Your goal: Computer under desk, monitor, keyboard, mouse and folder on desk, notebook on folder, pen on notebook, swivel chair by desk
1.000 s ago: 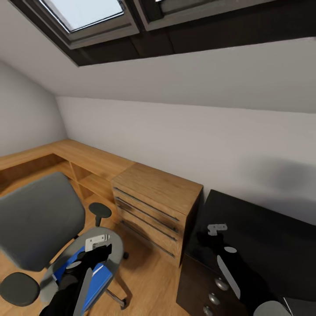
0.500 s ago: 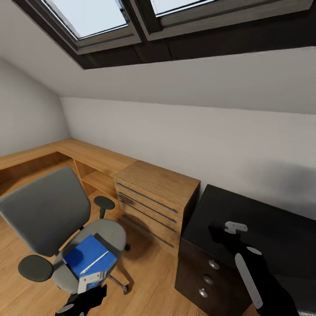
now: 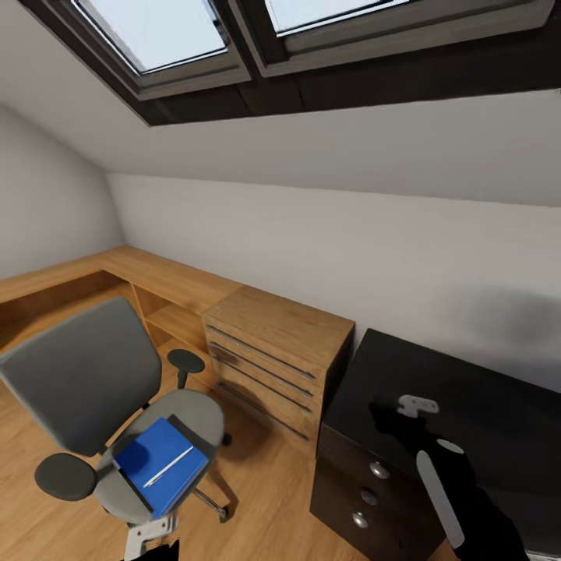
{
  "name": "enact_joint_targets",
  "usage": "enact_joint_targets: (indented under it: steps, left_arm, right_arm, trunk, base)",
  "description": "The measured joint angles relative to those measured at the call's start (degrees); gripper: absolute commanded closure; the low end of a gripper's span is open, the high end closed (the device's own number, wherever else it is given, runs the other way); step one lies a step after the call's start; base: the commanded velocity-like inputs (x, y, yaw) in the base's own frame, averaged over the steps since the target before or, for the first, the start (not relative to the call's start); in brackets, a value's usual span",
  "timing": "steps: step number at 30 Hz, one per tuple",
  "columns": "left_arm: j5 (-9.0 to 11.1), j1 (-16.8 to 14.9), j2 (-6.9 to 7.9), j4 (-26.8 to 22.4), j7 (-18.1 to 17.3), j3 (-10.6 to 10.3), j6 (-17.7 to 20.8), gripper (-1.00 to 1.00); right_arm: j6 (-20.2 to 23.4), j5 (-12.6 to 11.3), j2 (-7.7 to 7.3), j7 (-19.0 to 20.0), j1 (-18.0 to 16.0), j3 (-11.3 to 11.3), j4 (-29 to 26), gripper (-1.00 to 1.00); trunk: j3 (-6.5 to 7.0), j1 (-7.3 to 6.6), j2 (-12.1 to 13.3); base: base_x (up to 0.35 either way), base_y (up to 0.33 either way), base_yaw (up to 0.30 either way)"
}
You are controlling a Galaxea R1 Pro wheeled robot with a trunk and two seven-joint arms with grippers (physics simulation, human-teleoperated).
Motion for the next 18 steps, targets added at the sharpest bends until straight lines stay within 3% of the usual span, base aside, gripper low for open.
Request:
enact_joint_targets:
  steps: [8, 9, 10, 18]
  left_arm:
    - [0.0, 2.6, 0.03, 0.3, 0.0, 0.0, -2.6, -1.0]
    - [0.0, 6.1, 0.06, 0.3, 0.0, 0.1, -3.7, -1.0]
    - [0.0, 6.8, 0.08, 0.3, 0.0, 0.1, -3.7, -1.0]
    - [0.0, 6.8, 0.1, 0.3, 0.1, 0.1, -3.7, -1.0]
  right_arm:
    - [0.0, -0.1, 0.18, 0.0, 0.0, -1.7, -0.4, 1.0]
    - [0.0, -0.1, 0.18, 0.0, 0.0, -1.7, -0.4, 1.0]
    - [0.0, -0.1, 0.18, 0.0, 0.0, -1.7, -0.4, 1.0]
    - [0.0, -0.2, 0.18, 0.0, 0.0, -1.7, -0.4, 1.0]
  trunk:
    - [1.44, -1.76, 3.2]
    - [1.62, -1.98, 3.6]
    - [1.8, -2.2, 4.0]
    - [3.25, -3.96, 7.2]
  base:
    - [0.0, 0.0, 0.0]
    - [0.0, 0.0, 0.0]
    - [0.0, 0.0, 0.0]
    - [0.0, 0.0, 0.0]
